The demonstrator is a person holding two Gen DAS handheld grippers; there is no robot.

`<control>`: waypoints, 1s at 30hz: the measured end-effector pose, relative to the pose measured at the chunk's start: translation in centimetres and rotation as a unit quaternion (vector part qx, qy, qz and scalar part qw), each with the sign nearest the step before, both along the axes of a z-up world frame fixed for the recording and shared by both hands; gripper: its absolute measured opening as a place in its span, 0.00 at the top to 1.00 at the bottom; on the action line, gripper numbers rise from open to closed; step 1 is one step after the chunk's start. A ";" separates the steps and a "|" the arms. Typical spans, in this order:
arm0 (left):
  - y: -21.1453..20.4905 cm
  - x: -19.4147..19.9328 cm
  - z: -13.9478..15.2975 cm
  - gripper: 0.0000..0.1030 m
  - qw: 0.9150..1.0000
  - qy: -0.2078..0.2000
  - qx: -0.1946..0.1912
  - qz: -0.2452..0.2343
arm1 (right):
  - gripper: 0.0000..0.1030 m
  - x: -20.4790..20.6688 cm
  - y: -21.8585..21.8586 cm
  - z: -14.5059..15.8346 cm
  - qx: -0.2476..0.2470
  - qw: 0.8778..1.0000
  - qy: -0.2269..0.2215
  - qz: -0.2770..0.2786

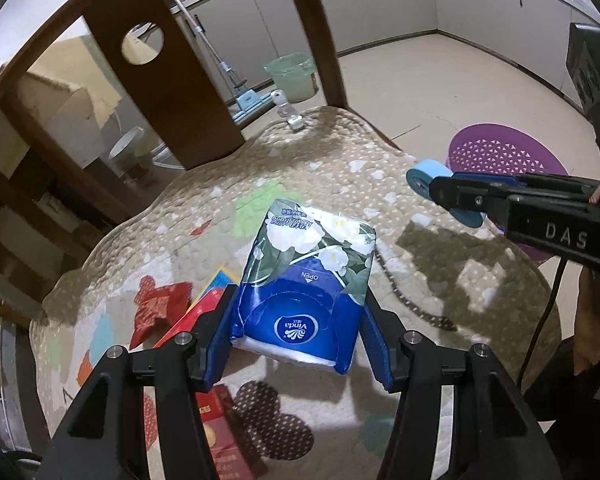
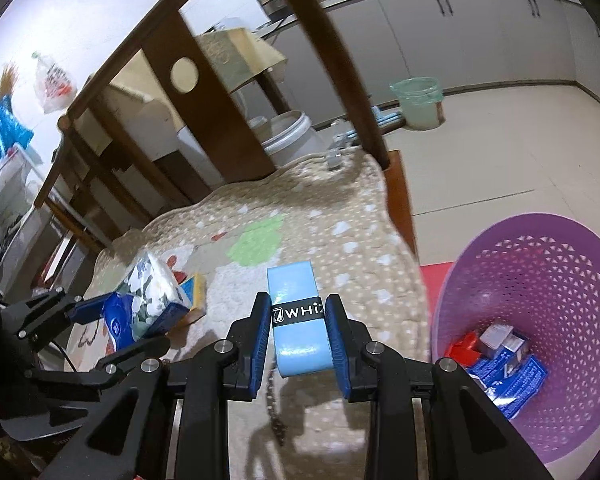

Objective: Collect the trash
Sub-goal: 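Carry the tissue pack and light-blue box to the wastebasket and release them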

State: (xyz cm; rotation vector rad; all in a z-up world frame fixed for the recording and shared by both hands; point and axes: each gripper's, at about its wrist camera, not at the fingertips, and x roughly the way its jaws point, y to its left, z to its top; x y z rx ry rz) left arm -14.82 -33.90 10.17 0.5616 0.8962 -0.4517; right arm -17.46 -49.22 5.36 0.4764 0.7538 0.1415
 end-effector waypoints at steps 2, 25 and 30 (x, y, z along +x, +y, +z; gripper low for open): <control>-0.6 -0.1 -0.2 0.46 1.000 0.001 0.000 -0.006 | 0.71 -0.2 -1.0 -0.1 0.005 1.000 0.001 -0.013; -11.6 -0.9 -3.5 0.46 0.991 0.078 -0.055 -0.091 | 0.71 -3.9 -13.3 -2.1 0.050 0.978 0.045 -0.198; -13.4 0.0 -4.6 0.45 0.986 0.118 -0.075 -0.087 | 0.71 -4.5 -15.2 -3.3 0.067 0.970 0.065 -0.223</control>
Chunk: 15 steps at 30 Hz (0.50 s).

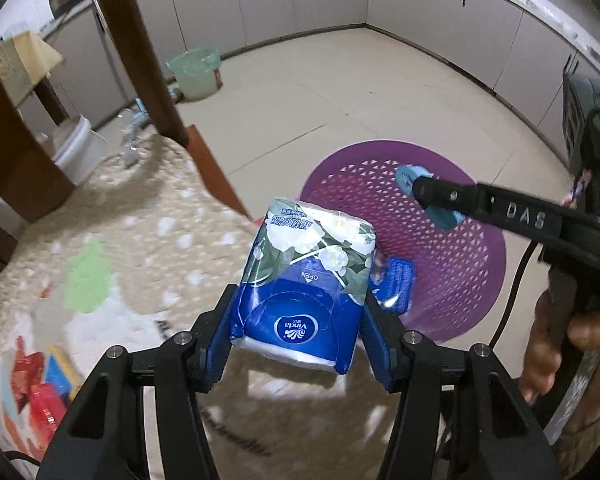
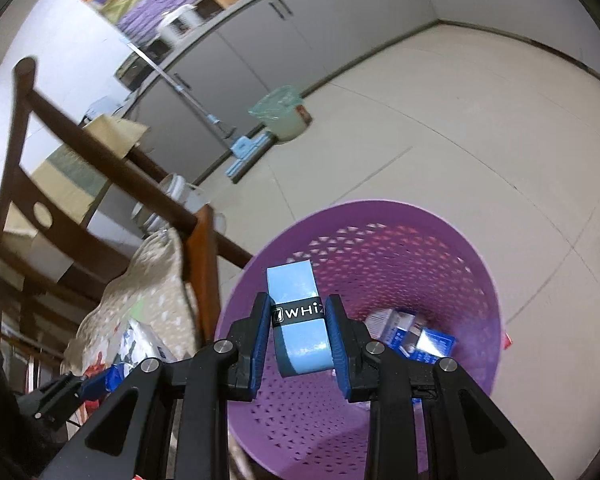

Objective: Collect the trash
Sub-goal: 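Carry the tissue pack and light-blue box to the wastebasket and release them, then move both tools back to the red cigarette packs on the mat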

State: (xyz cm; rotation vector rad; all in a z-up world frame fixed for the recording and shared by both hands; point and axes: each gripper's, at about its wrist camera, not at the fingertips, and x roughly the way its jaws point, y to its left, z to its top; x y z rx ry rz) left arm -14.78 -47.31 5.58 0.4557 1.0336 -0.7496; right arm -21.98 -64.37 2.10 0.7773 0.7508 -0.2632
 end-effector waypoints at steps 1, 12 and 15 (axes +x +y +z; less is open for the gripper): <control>-0.3 0.1 -0.2 0.45 1.000 0.007 -0.003 0.000 | 0.71 0.0 -0.3 -0.2 0.003 1.000 0.003 -0.002; -2.4 -0.1 -1.0 0.42 0.999 0.042 -0.024 -0.011 | 0.54 -0.9 -2.5 -2.0 0.043 0.998 0.024 -0.043; -2.1 -0.2 -0.7 0.40 0.999 0.040 -0.024 -0.009 | 0.49 -0.9 -2.5 -1.6 0.033 0.998 0.023 -0.048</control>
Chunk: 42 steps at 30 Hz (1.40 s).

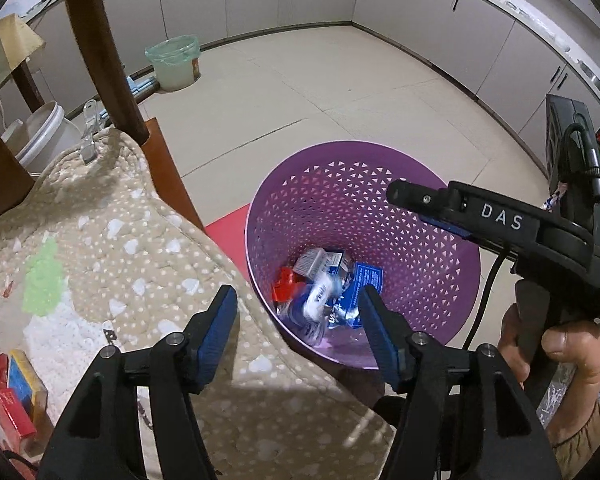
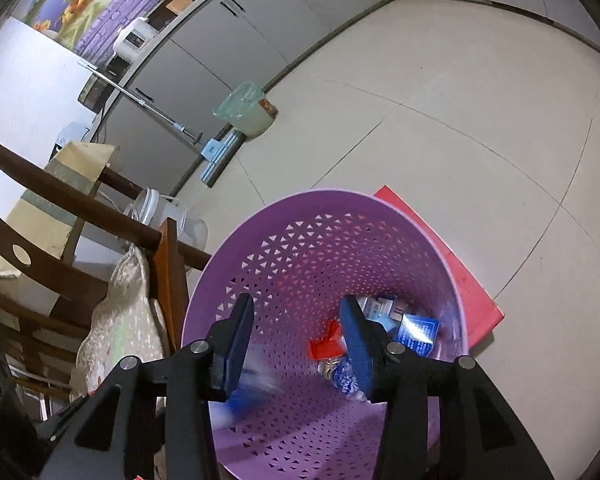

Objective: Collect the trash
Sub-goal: 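Move both tools back to the red cigarette packs on the mat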

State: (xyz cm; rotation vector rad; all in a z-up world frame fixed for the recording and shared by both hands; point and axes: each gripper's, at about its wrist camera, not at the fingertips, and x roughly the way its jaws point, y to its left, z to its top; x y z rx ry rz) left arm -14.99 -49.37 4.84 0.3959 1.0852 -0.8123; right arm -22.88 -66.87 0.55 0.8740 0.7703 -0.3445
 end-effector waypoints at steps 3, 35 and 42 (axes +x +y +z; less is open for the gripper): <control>0.8 -0.1 0.6 0.38 1.000 0.002 -0.006 0.007 | 0.47 0.1 0.0 0.3 -0.003 1.000 -0.004 -0.001; 29.8 0.6 5.7 0.22 0.964 -0.057 0.036 0.256 | 0.43 6.4 10.5 2.4 -0.059 0.991 -0.027 0.117; 32.4 0.3 3.7 0.22 0.966 -0.064 0.068 0.242 | 0.42 8.1 15.5 3.1 -0.061 0.980 -0.055 0.183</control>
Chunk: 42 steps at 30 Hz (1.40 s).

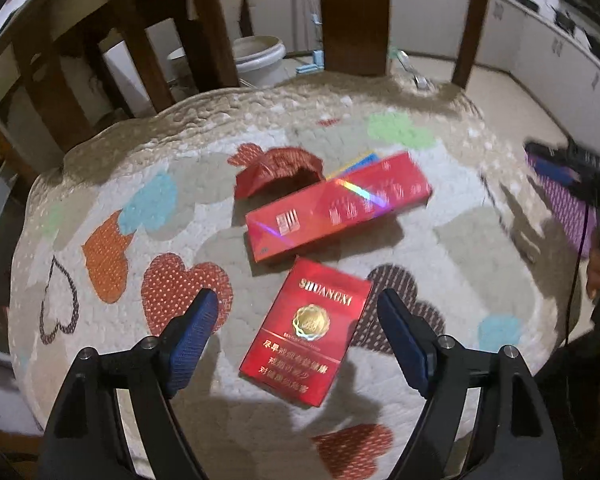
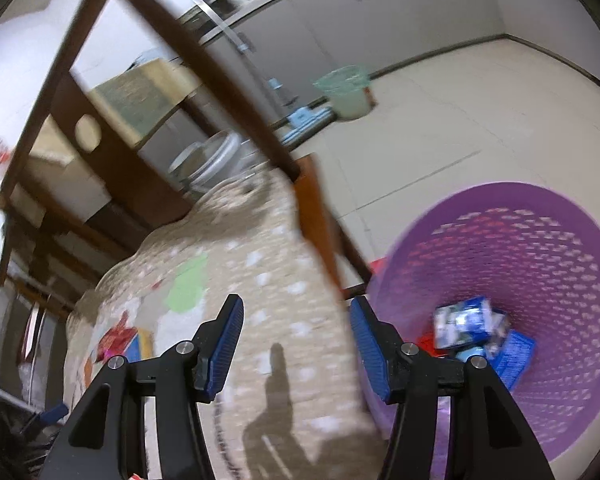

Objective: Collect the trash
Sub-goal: 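Move both tools back to the red cigarette packs on the mat, then grasp the red SHUANGXI pack with the left tool while the right tool grasps the long red pack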

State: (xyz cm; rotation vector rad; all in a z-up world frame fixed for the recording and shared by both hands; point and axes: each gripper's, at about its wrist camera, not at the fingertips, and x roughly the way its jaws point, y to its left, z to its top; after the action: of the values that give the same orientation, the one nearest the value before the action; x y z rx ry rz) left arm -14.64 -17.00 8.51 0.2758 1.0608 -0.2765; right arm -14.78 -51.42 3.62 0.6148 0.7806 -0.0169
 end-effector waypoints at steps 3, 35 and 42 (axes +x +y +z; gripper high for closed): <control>-0.5 -0.1 -1.3 0.22 1.000 0.007 0.005 -0.024 | 0.42 1.3 3.2 0.4 0.017 0.998 -0.016 0.053; 5.9 0.8 -2.7 0.40 0.996 0.023 0.026 0.081 | 0.39 4.2 18.3 0.5 0.086 0.935 -0.018 0.344; 6.9 1.3 -3.8 0.40 0.994 0.037 0.021 0.102 | 0.39 2.9 23.9 -0.4 -0.091 0.922 -0.027 0.376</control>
State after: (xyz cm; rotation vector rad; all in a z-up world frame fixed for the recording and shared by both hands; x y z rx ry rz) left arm -13.35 -10.13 4.66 0.1944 1.1589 -0.0813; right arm -11.86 -27.51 3.21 0.1077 0.9096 0.6260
